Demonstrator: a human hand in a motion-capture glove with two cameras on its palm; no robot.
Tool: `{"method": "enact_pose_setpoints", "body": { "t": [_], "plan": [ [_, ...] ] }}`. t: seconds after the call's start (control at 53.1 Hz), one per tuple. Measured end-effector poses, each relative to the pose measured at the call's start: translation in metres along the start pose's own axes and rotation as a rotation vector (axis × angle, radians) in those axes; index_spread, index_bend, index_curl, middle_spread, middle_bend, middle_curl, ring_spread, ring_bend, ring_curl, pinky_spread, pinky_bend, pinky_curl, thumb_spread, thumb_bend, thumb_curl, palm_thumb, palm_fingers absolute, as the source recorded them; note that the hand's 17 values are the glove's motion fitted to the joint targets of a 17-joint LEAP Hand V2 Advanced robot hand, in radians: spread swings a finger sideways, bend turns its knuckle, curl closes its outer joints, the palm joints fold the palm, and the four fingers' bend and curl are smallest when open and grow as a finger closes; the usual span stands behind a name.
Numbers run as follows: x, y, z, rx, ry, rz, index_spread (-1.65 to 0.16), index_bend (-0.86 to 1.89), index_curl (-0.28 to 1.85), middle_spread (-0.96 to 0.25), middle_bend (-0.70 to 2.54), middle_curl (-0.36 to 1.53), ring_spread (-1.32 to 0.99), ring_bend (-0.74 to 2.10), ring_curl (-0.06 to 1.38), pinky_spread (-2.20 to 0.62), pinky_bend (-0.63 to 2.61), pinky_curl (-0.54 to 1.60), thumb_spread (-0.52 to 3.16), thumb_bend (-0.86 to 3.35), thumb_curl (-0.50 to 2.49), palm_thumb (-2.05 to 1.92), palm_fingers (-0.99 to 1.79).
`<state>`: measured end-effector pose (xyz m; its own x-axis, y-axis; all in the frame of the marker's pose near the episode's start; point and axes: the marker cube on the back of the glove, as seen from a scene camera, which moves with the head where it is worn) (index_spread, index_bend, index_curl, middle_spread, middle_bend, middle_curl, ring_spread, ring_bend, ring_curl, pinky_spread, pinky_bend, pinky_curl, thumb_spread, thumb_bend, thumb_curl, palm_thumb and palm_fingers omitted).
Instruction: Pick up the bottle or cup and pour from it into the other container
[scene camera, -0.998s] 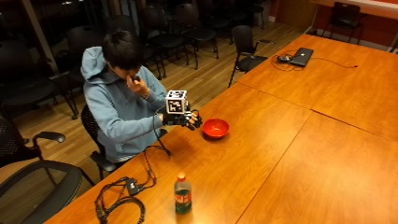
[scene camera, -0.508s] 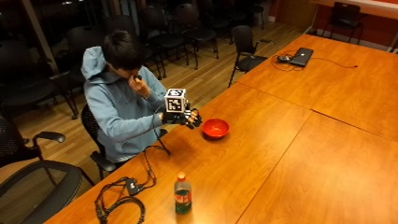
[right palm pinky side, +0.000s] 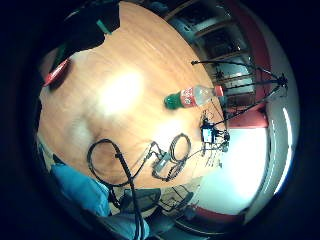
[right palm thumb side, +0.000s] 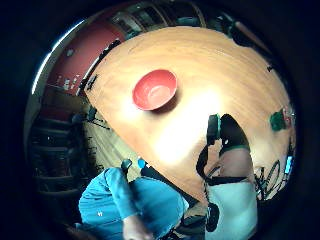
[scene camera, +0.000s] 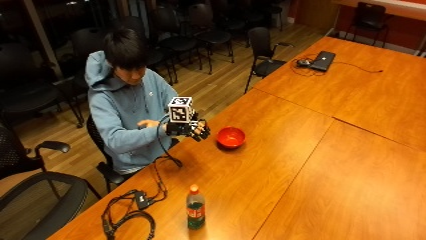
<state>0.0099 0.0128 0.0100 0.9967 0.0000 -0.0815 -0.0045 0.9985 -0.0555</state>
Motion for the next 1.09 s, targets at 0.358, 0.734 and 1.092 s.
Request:
{"method": "enact_pose_setpoints", "body": {
  "t": [0.358, 0.734, 1.092],
  "plan": [
    [0.047, 0.027, -0.003, -0.021, -0.007, 0.059, -0.27, 0.16, 0.32, 0.03, 0.17, 0.30, 0.03, 0.32, 0.32, 0.17, 0.53, 0.29, 1.04, -0.02, 0.52, 0.91, 0.54],
    [0.120, 0.062, -0.012, 0.044, 0.049, 0.117, -0.27, 0.15, 0.32, 0.03, 0.18, 0.31, 0.03, 0.33, 0.33, 0.19, 0.51, 0.29, 1.02, -0.03, 0.53, 0.89, 0.52],
    [0.189, 0.091, -0.012, 0.124, 0.029, 0.209, -0.31, 0.09, 0.26, 0.03, 0.18, 0.32, 0.04, 0.37, 0.35, 0.22, 0.56, 0.31, 0.98, -0.03, 0.52, 0.83, 0.36]
  ]
}}
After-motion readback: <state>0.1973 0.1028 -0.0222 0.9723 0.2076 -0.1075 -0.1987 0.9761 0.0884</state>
